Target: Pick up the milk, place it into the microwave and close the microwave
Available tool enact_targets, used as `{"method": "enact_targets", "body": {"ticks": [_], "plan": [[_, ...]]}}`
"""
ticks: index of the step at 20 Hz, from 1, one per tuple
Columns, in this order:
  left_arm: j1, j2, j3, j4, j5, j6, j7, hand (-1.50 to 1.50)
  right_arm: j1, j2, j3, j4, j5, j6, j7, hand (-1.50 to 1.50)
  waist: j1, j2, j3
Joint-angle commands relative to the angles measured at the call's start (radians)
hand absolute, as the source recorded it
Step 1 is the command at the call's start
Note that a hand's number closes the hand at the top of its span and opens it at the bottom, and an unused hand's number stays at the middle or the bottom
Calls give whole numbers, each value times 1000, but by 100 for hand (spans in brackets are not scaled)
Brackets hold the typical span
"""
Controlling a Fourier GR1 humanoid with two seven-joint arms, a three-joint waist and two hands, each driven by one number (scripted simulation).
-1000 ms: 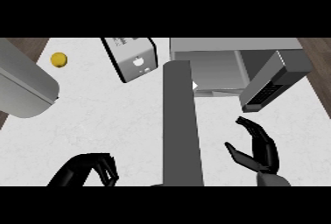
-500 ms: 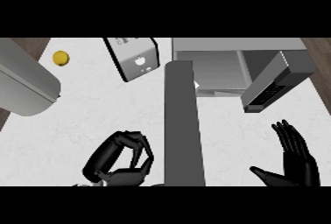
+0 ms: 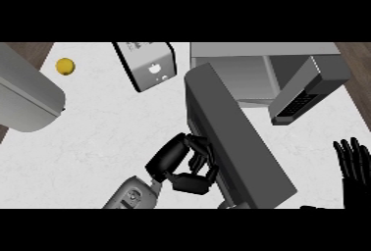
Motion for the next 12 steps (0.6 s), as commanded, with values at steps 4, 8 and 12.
{"method": "enact_targets", "body": {"ticks": [4,8,12], "plan": [[-243,-6,-224,279,220,205,45,150,-28,-45,-38,-20,-50,68,5,-150,-17,8,0],[-248,-6,-392,306,299,278,87,150,-39,-73,-17,-161,-117,97,138,-150,-58,12,-2],[-362,-6,-396,385,401,271,81,-150,-53,-87,20,-218,-134,138,172,-150,-100,21,-3]]}}
